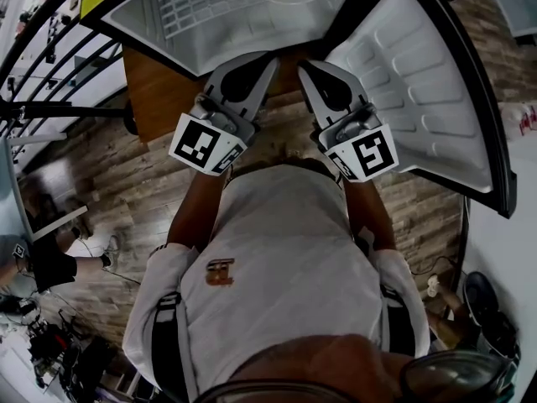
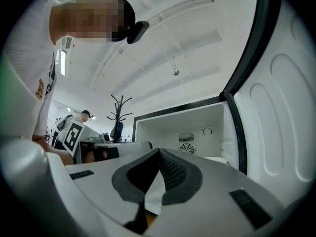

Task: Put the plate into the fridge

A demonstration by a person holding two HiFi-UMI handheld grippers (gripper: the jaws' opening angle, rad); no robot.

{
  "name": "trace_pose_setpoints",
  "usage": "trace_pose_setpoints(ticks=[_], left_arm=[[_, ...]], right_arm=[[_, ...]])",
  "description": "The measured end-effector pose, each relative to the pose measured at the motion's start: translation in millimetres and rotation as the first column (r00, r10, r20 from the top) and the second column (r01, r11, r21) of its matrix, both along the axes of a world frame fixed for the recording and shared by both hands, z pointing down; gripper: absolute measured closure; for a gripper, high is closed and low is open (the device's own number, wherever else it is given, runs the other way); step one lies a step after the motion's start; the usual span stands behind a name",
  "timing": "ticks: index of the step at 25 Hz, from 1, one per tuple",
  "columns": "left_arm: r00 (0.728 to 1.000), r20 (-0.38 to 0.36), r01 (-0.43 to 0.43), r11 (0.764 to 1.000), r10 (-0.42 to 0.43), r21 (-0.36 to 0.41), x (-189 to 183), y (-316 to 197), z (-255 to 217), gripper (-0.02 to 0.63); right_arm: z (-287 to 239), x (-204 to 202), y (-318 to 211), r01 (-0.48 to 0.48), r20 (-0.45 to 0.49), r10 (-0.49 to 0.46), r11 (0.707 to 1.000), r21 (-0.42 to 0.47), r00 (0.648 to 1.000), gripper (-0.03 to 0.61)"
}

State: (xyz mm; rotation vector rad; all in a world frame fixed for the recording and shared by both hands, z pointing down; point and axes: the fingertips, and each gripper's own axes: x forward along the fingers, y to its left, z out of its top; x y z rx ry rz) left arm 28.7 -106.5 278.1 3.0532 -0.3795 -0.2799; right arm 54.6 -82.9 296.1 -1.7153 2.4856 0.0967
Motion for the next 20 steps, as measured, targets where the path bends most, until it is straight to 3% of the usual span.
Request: trace_pose_setpoints(ticks=[20], left_arm=[[1.0, -0.025, -0.002, 1.0, 0.001, -0.023, -8.4, 4.6, -0.5, 0.595]], right_arm=[[1.1, -11.1, 4.8, 0.008, -0.015, -0.008, 1.0, -0.007, 1.0, 0.546]])
